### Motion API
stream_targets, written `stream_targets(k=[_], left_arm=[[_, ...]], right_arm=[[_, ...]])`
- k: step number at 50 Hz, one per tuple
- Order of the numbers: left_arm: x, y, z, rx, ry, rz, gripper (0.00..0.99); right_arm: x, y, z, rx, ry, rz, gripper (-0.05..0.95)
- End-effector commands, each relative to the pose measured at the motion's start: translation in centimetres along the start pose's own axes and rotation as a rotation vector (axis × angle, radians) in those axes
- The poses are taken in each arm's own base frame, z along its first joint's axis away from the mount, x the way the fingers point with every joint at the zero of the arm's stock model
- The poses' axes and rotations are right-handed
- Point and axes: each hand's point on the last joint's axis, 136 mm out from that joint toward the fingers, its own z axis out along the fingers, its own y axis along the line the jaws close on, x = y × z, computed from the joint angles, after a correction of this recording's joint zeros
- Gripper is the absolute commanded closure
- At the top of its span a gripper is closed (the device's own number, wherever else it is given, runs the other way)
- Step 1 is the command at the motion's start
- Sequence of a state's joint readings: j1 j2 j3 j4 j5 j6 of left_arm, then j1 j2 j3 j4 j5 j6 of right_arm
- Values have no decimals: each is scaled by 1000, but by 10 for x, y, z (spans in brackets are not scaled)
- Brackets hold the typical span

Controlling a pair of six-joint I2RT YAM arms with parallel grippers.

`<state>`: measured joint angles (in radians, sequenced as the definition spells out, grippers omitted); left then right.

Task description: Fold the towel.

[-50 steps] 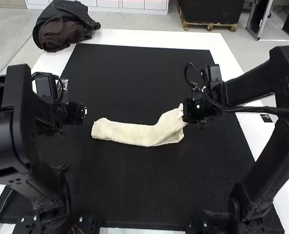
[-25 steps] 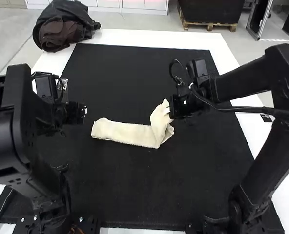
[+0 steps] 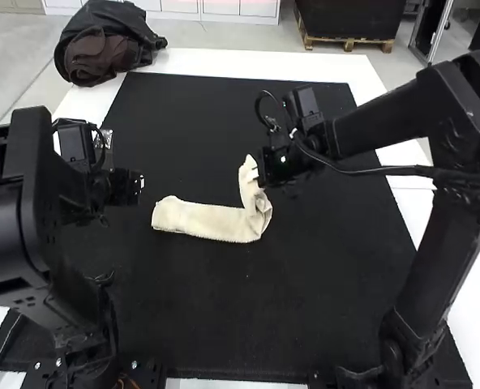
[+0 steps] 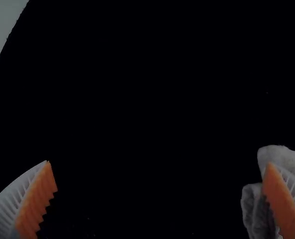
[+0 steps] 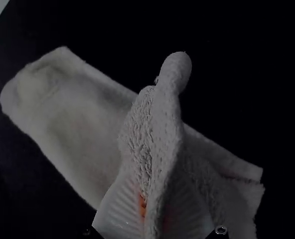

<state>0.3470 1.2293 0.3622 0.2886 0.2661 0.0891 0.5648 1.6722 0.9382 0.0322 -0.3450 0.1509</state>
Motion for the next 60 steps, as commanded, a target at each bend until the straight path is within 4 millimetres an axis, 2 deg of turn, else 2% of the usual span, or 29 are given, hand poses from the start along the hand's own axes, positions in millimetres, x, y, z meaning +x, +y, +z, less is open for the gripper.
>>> stream_targets(k=[1, 14, 24, 30, 47, 60], left_arm=[[-3, 2, -4, -6, -20, -4, 31], [0, 0, -4, -1, -25, 0, 31], [5, -2, -4, 2, -27, 1, 31], [0, 0, -4, -7, -53, 5, 31], [-8, 45, -14, -134, -100, -45, 31], [-2, 59, -19, -172, -89, -30, 31]], right_arm=[[-14, 22, 6, -43, -20, -7, 925], [-21, 64, 24, -109, -21, -23, 925], [-23, 83, 42, -140, -9, -42, 925], [-29, 92, 50, -155, -15, -52, 925], [-40, 115, 68, -192, -20, -71, 925], [-37, 137, 81, -228, -4, -79, 925]])
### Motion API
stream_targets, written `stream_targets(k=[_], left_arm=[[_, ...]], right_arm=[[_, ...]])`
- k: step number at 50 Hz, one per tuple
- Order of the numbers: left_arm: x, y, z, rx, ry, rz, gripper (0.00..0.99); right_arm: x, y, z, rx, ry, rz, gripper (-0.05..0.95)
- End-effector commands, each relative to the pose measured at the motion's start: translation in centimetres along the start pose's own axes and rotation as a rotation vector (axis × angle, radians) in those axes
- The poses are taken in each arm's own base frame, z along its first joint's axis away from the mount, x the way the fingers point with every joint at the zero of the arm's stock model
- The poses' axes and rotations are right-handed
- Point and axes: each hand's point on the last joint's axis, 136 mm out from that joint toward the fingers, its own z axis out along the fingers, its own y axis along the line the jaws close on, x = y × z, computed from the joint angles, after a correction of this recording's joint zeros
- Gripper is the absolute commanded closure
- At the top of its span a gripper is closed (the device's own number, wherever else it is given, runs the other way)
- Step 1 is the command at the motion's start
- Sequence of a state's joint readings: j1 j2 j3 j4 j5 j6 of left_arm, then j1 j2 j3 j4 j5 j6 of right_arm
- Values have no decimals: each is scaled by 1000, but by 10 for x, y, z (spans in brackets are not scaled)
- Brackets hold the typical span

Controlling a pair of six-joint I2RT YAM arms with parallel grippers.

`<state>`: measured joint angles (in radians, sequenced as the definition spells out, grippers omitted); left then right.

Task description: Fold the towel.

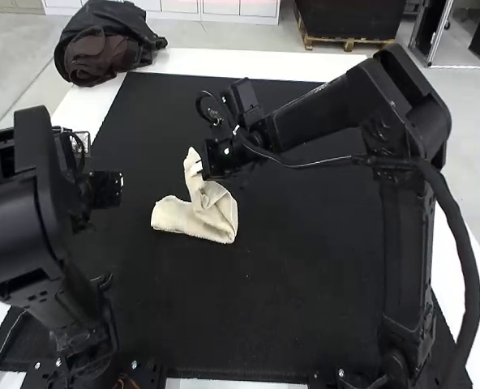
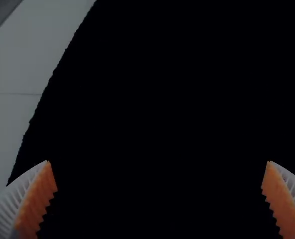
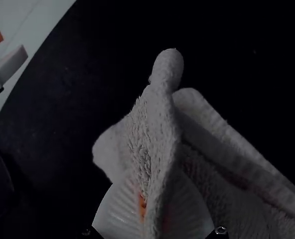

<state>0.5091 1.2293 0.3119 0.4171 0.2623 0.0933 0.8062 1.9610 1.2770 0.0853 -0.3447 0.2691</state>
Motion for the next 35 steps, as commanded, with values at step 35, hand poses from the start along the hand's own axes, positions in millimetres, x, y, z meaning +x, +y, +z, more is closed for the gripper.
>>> stream_targets(k=[35], left_arm=[[0, 25, -8, -61, -12, 25, 31]], right_arm=[[-12, 52, 48, -104, 3, -35, 925]])
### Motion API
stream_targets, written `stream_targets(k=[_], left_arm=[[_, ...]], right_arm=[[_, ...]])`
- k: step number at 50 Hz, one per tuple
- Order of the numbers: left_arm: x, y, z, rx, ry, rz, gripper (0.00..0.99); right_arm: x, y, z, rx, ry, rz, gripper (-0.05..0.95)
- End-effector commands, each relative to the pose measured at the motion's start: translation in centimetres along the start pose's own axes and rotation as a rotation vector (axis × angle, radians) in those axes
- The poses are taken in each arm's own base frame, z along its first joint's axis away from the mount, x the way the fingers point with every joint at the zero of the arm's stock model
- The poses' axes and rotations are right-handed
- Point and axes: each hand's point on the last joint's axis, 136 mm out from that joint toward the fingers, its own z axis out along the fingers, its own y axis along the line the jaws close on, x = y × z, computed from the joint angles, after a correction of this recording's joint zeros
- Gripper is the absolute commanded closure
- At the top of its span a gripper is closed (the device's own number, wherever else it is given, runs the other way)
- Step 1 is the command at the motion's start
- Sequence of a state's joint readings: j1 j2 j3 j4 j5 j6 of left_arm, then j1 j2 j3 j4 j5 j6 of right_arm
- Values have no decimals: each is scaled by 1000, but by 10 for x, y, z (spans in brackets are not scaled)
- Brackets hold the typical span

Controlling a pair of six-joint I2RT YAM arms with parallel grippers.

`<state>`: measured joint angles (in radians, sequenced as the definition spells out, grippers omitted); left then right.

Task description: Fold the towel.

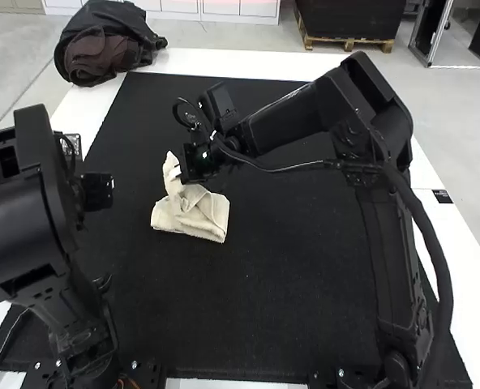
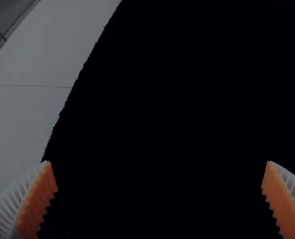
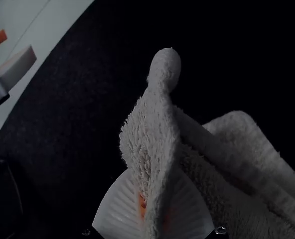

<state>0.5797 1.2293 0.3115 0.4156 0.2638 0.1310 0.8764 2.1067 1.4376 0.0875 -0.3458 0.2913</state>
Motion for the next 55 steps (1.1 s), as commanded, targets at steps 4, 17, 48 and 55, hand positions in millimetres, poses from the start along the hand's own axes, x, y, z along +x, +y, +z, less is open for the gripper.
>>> stream_targets(k=[4, 17, 48, 55], left_arm=[[-3, 5, -5, -6, -18, 19, 31], [1, 12, -6, -14, -9, 14, 31], [2, 17, -7, -20, -5, 15, 31], [0, 17, -7, -21, -8, 15, 31]], right_arm=[[-8, 24, 10, -54, -12, -10, 923], [-8, 32, 25, -70, -7, -19, 615], [-80, 13, -17, 64, -161, -177, 3], [-72, -4, -30, 171, -102, -298, 7]])
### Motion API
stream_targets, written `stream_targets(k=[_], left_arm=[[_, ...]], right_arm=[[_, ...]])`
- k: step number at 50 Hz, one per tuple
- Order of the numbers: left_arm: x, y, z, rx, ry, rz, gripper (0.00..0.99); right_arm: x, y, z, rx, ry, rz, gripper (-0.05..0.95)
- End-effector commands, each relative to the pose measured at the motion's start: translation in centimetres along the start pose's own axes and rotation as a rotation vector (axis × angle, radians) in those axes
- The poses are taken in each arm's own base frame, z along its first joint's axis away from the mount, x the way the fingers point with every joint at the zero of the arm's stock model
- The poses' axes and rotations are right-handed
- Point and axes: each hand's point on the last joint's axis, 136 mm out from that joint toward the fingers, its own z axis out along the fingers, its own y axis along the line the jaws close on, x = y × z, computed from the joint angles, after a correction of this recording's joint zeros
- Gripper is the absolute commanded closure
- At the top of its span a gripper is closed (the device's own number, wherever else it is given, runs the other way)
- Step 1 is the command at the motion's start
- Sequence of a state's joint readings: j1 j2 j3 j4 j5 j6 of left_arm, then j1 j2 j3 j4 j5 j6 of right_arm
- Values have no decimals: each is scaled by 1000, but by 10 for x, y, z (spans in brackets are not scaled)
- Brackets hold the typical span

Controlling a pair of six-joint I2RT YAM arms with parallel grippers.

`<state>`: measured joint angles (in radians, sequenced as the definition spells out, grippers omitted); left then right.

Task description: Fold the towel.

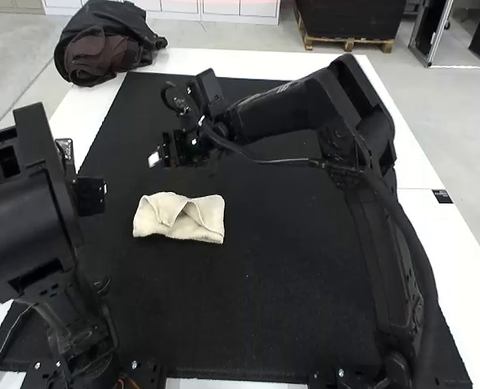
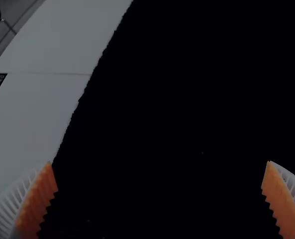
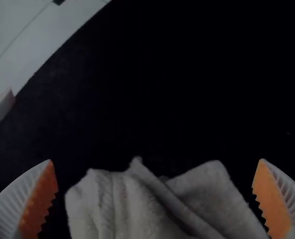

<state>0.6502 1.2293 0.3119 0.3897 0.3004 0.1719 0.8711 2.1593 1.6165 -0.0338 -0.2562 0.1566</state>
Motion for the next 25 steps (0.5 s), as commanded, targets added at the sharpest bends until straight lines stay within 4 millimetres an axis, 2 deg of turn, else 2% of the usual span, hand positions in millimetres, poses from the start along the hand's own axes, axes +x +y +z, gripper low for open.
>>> stream_targets(k=[1, 12, 25], left_arm=[[-8, 2, -3, 0, -27, 14, 31], [-8, 0, -3, 5, -25, 17, 31], [-11, 0, -2, 5, -29, 17, 31]], right_arm=[[-33, -7, -34, 92, -62, -179, 7], [-21, -7, -58, 126, 32, -332, 7], [25, -14, -72, 119, 242, -484, 7]])
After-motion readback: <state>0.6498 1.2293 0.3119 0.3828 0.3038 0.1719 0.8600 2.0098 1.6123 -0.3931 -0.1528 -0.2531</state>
